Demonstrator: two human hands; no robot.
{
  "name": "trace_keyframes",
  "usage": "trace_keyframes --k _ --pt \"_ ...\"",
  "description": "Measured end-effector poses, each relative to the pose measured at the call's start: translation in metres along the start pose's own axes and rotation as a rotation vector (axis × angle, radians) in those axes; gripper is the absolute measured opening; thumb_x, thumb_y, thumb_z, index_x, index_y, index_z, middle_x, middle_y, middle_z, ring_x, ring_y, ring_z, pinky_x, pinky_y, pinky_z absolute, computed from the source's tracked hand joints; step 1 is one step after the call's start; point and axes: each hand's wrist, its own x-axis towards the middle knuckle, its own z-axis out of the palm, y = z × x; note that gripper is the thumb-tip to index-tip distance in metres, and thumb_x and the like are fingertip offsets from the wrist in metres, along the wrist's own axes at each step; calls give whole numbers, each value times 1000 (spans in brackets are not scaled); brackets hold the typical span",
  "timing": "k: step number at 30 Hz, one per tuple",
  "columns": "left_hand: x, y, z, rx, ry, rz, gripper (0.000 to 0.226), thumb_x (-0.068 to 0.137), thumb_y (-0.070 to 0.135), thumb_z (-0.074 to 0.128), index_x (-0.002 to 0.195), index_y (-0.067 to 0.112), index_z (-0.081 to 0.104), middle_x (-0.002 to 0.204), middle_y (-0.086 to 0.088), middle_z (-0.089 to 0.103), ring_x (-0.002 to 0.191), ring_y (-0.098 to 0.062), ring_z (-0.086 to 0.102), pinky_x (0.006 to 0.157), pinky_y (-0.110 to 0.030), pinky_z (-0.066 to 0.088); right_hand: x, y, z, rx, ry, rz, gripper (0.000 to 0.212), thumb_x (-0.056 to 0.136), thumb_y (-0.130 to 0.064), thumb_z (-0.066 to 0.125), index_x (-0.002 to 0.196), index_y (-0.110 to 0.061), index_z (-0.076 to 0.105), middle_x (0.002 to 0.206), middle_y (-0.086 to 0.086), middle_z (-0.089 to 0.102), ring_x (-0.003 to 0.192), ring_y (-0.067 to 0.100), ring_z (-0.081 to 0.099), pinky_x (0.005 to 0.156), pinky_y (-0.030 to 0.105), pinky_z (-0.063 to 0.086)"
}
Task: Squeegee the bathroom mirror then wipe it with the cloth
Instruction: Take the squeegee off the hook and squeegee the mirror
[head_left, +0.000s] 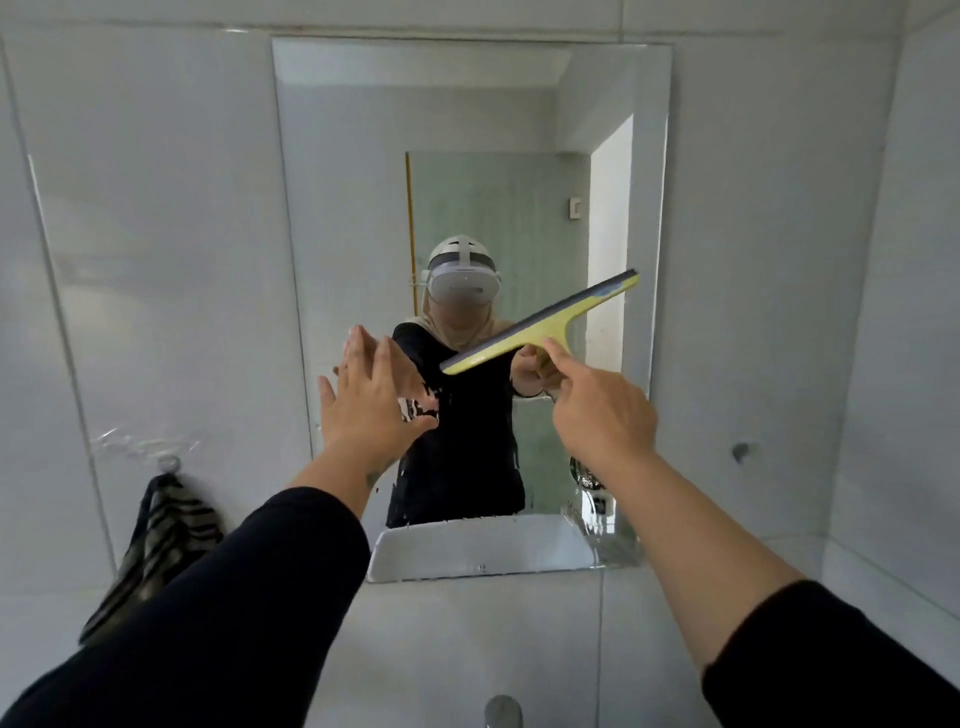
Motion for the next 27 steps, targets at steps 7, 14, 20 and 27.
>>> trace_keyframes --k 7,14,20,27 --pt "1 0 4 -9 20 7 110 75 58 67 150 19 -3 158 -10 -17 147 -29 2 118 -49 5 -16 13 6 157 -10 133 58 97 -16 34 144 -50 26 107 9 65 79 26 49 67 31 41" --pt "1 -4 3 -4 43 37 107 75 60 64 150 17 0 159 -11 -11 146 -31 6 117 -51 7 -35 -9 35 417 -9 287 56 98 -14 35 146 -41 28 95 7 65 68 18 47 53 28 32" --pt "-10 -18 3 -20 56 25 103 80 53 63 151 17 -2 159 -7 -12 147 -26 4 117 -50 7 -48 -40 62 554 -19 298 59 96 -10 36 148 -37 27 98 6 67 69 18 51 46 25 31" --pt "-24 -51 4 20 16 -50 104 82 48 64 150 15 -7 158 -6 -18 147 -25 2 118 -50 5 -61 -80 89 602 -30 237 59 96 -11 36 147 -38 26 90 3 64 74 19 56 64 32 48"
